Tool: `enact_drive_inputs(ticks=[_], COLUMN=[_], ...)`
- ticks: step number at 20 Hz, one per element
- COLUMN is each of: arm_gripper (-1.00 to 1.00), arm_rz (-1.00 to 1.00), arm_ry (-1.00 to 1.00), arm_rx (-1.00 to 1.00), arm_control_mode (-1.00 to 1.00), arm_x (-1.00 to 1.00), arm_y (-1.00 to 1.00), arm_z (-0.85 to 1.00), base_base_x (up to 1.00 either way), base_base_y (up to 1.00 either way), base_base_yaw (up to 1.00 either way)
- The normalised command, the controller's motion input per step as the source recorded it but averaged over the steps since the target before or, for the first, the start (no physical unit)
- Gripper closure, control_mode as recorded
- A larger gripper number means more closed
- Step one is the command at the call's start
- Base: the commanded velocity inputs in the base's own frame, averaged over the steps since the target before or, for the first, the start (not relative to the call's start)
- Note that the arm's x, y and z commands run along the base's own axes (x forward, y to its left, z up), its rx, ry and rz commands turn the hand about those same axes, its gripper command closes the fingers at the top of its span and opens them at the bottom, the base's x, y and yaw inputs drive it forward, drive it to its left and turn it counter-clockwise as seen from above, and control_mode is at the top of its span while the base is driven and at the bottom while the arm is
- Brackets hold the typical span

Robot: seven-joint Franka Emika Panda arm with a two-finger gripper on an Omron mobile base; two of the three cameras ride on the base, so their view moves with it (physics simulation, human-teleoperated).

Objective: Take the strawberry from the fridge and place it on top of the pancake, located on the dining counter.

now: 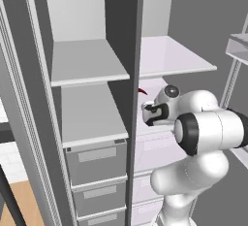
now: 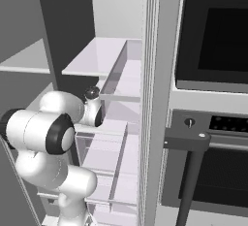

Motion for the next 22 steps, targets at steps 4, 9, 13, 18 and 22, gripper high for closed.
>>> enact_drive_inputs(ticks=[4, 9, 13, 18, 22], arm_gripper=[-1.00, -1.00, -1.00, -1.00, 1.00], arm_rz=[0.00, 0.00, 0.00, 0.00, 0.00], arm_ry=[0.02, 0.01, 0.00, 0.00, 0.00], arm_rx=[0.01, 0.01, 0.01, 0.01, 0.00], arm_control_mode=[-1.00, -1.00, -1.00, -1.00, -1.00], arm_x=[0.25, 0.12, 0.13, 0.18, 0.13], arm_y=[0.00, 0.00, -0.02, -0.08, -0.09], arm_z=[-0.18, -0.19, -0.18, -0.12, -0.18], base_base_x=[0.00, 0.00, 0.00, 0.00, 0.00], base_base_y=[0.00, 0.00, 0.00, 0.00, 0.00], base_base_yaw=[0.00, 0.00, 0.00, 0.00, 0.00])
